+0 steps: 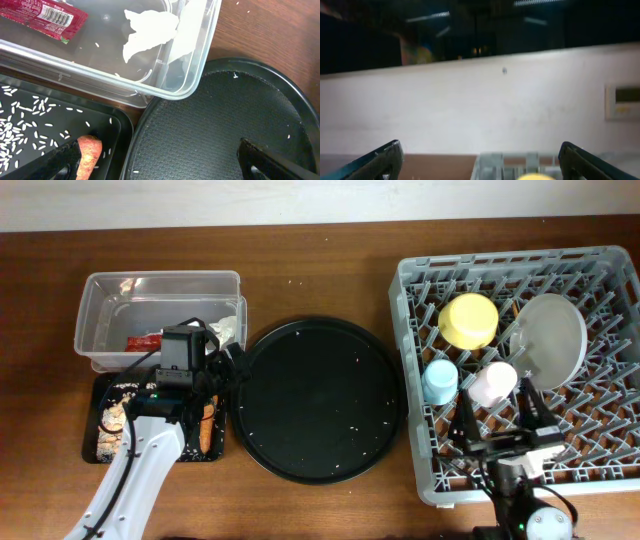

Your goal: Sort waste into correct bins and load items into the dishwasher rack

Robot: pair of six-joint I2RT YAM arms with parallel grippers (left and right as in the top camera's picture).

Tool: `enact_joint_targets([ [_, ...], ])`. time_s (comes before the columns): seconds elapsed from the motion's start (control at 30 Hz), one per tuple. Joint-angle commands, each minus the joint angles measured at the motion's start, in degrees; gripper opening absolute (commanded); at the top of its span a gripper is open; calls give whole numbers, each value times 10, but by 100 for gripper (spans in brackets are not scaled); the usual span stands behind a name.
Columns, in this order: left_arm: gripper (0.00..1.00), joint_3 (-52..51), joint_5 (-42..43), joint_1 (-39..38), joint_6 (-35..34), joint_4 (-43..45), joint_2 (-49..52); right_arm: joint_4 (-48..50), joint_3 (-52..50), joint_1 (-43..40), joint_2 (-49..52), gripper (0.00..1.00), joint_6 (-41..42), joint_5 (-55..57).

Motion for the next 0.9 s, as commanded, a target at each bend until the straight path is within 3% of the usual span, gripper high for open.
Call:
enact_joint_targets([
  [0.0,99,1,4,-2,-5,-1,-5,-45,-6,19,-7,98,12,57],
  [0.13,99,1,4,-2,-5,-1,-5,-242,-6,50,-7,98,11,103],
  [0.5,99,1,4,-2,-5,-1,-6,-232,-6,-7,-7,98,-30,57],
  [0.6,99,1,4,-2,-5,-1,-5,-231,-6,-7,-7,98,-99,17],
  [0.87,99,1,4,-2,-5,-1,-5,-232,-6,-8,-6,98,-99,17],
])
